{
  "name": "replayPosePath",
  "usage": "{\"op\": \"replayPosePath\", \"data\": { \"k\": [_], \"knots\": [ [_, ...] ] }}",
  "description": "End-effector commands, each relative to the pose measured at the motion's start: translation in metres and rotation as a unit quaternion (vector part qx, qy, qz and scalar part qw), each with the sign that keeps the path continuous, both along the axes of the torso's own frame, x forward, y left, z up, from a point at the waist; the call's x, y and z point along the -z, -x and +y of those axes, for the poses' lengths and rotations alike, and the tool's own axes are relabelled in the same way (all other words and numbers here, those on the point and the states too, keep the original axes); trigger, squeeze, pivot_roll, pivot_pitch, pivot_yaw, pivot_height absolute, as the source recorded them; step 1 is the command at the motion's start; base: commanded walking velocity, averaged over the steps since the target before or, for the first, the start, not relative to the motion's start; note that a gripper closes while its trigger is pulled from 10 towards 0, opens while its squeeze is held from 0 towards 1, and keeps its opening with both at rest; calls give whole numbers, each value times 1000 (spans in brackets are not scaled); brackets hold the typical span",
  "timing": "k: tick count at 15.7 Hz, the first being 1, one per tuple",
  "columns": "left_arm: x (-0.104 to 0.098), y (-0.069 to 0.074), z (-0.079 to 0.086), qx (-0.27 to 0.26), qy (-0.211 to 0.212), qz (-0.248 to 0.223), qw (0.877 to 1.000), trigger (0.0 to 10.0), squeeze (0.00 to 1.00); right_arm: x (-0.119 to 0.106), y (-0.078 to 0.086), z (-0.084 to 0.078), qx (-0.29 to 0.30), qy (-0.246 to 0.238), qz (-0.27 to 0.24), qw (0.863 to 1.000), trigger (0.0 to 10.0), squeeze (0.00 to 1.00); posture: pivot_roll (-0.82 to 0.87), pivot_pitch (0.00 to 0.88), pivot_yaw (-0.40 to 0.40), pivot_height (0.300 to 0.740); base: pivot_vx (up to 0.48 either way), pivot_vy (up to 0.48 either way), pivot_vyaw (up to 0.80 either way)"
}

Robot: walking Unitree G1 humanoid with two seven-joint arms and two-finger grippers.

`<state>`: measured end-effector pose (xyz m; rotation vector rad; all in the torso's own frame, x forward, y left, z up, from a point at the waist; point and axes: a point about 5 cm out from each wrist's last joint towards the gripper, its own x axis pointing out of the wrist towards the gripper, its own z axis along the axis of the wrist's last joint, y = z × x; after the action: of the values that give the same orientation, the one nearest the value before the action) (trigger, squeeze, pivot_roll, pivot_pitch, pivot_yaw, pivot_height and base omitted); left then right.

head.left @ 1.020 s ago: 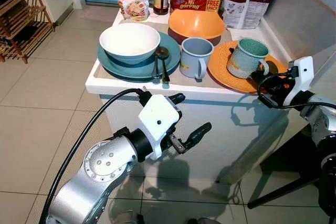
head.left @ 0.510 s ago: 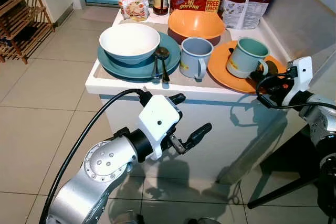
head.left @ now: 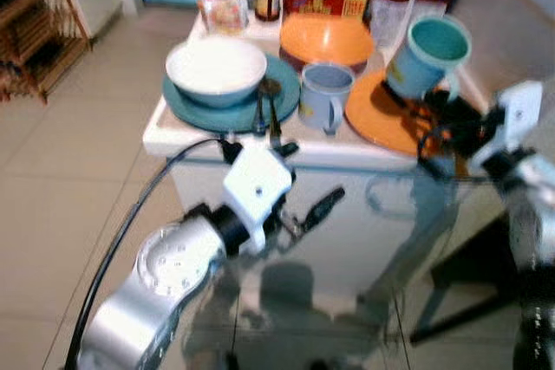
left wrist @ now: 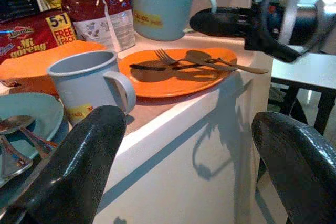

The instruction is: Setting the table

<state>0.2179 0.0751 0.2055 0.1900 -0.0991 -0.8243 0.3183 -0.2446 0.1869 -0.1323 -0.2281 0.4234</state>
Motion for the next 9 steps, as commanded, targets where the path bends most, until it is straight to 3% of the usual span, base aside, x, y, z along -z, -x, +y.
{"op": "replayPosePath", "data": {
  "k": [1, 5, 6, 7, 8, 9],
  "knots": [
    [-3, 0, 0, -4, 3, -8, 1000, 10000, 0, -12, 9, 1, 25, 24, -27, 999, 0, 0, -10, 123, -28, 740, 0, 0, 0],
    [-5, -2, 3, -27, 6, -15, 1000, 10000, 0, -23, 33, 12, 85, 27, -62, 994, 0, 0, -12, 155, -32, 740, 0, 0, 0],
    [-7, -6, 8, -54, 6, -22, 998, 10000, 0, -34, 44, 32, 78, 6, -79, 994, 745, 0, -12, 162, -31, 740, 0, 0, 0],
    [-8, -8, 11, -65, 7, -26, 998, 10000, 0, -39, 49, 41, 75, -7, -85, 993, 4078, 0, -11, 164, -30, 740, 0, 0, 0],
    [-12, -10, 14, -83, 18, -35, 996, 10000, 0, -46, 59, 61, 61, -31, -91, 994, 10000, 0, -10, 173, -32, 740, 0, 0, 0],
    [-18, -12, 17, -96, 35, -42, 994, 10000, 0, -52, 72, 88, 29, -55, -96, 993, 10000, 0, -10, 178, -33, 740, 0, 0, 0]
  ]
}}
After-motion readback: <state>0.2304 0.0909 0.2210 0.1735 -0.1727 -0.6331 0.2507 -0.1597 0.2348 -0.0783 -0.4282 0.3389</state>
